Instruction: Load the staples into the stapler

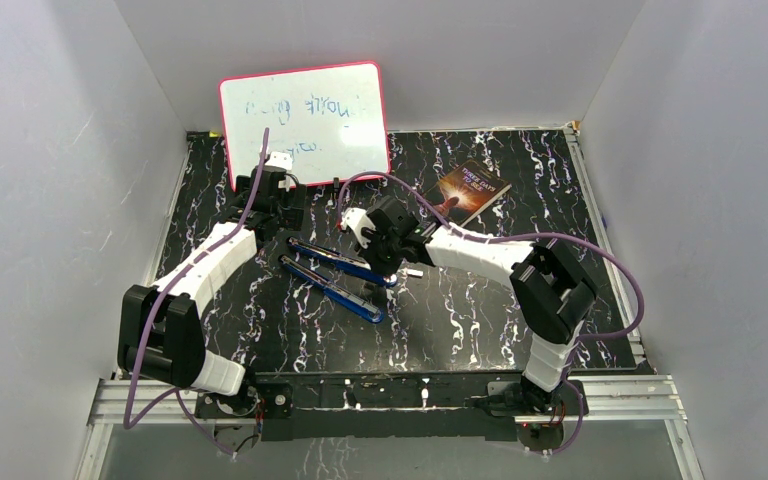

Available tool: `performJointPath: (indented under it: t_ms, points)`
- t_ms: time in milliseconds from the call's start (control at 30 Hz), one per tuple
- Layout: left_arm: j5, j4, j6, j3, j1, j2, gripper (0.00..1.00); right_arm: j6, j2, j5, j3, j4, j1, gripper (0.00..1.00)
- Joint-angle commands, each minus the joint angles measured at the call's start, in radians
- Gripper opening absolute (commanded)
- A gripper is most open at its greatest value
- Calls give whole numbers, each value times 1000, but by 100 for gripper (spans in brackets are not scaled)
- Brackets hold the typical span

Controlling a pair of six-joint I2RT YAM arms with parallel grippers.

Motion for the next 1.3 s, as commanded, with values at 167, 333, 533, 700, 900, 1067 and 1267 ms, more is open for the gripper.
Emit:
performJointPath:
  t_ms: [167,333,533,700,900,1067,1267]
  points:
    - [-4,-7,7,25,-6,-20,98,12,4,29,101,-51,4,0]
    - [-4,-7,7,24,-5,-21,98,8,40,17,135,-84,4,0]
    - [-6,-7,9,24,-6,-23,98,12,78,26,176,-124,4,0]
    - [-6,-6,8,24,-6,-24,98,14,94,25,189,-139,3,0]
    - [-7,-6,9,24,-5,-24,98,15,105,24,191,-153,2,0]
    - [-8,-6,8,24,-6,-24,98,15,114,29,195,-162,0,0]
    - [-6,-6,8,24,-6,-24,98,13,123,32,202,-172,0,0]
